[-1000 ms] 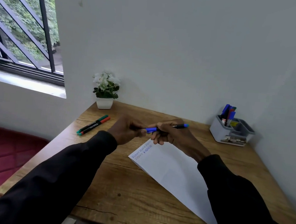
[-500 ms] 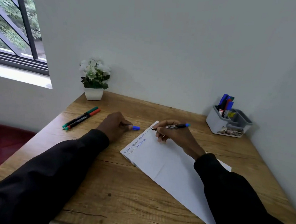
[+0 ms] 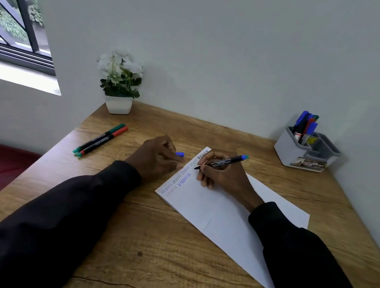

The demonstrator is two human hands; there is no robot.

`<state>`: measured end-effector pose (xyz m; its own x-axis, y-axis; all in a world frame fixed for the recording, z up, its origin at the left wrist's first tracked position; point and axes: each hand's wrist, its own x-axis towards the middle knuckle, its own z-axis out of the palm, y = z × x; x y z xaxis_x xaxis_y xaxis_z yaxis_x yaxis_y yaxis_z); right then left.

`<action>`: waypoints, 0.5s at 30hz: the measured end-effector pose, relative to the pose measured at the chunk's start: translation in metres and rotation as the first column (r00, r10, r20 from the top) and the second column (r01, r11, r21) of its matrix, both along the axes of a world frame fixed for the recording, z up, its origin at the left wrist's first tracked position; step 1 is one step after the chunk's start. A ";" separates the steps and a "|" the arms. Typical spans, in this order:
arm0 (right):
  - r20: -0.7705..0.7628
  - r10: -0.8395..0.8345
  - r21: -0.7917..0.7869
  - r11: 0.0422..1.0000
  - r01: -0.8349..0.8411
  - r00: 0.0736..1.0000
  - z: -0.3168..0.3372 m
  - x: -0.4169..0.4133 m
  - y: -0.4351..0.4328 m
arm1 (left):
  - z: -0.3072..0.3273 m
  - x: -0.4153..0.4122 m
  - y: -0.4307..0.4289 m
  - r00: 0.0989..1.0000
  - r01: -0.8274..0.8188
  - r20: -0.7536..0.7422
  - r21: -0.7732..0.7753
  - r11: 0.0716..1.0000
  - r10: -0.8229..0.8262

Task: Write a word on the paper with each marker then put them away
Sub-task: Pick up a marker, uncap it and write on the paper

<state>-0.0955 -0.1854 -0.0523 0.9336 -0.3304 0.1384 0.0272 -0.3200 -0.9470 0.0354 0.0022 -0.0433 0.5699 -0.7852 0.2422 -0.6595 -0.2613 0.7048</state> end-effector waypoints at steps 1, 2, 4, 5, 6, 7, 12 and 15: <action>0.004 -0.014 -0.008 1.000 0.014 1.000 -0.001 0.000 0.001 | 0.000 0.000 -0.001 1.000 -0.003 -0.018 0.019 1.000 0.003; 0.007 -0.027 -0.019 0.999 0.028 1.000 -0.002 0.000 0.002 | 0.000 0.001 -0.002 1.000 -0.012 -0.029 0.037 0.999 0.013; 0.020 -0.056 -0.048 0.997 0.057 0.998 -0.004 0.001 0.003 | -0.001 0.003 -0.003 1.000 -0.005 0.008 0.076 0.997 0.004; 0.025 -0.072 -0.057 0.996 0.073 0.997 -0.004 0.001 0.004 | -0.002 0.003 -0.004 0.999 0.007 0.035 0.092 0.996 -0.011; 0.031 -0.085 -0.060 0.994 0.086 0.996 -0.005 0.000 0.005 | -0.003 0.004 -0.004 0.998 0.018 0.050 0.103 0.995 -0.023; 0.037 -0.093 -0.058 0.994 0.095 0.995 -0.006 0.000 0.005 | -0.004 0.005 -0.004 0.999 0.021 0.044 0.105 0.994 -0.026; 0.046 -0.099 -0.065 0.993 0.101 0.994 -0.006 0.000 0.005 | -0.008 0.011 -0.004 0.999 0.048 -0.006 0.091 0.995 -0.047; 0.027 -0.104 -0.070 0.992 0.106 0.994 -0.007 0.001 0.005 | -0.007 0.011 -0.004 0.993 0.103 0.043 0.088 0.991 -0.107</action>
<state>-0.0946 -0.1801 -0.0594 0.8907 -0.4147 0.1861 0.0112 -0.3892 -0.9211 0.0463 -0.0019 -0.0500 0.4730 -0.8589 0.1964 -0.7184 -0.2470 0.6503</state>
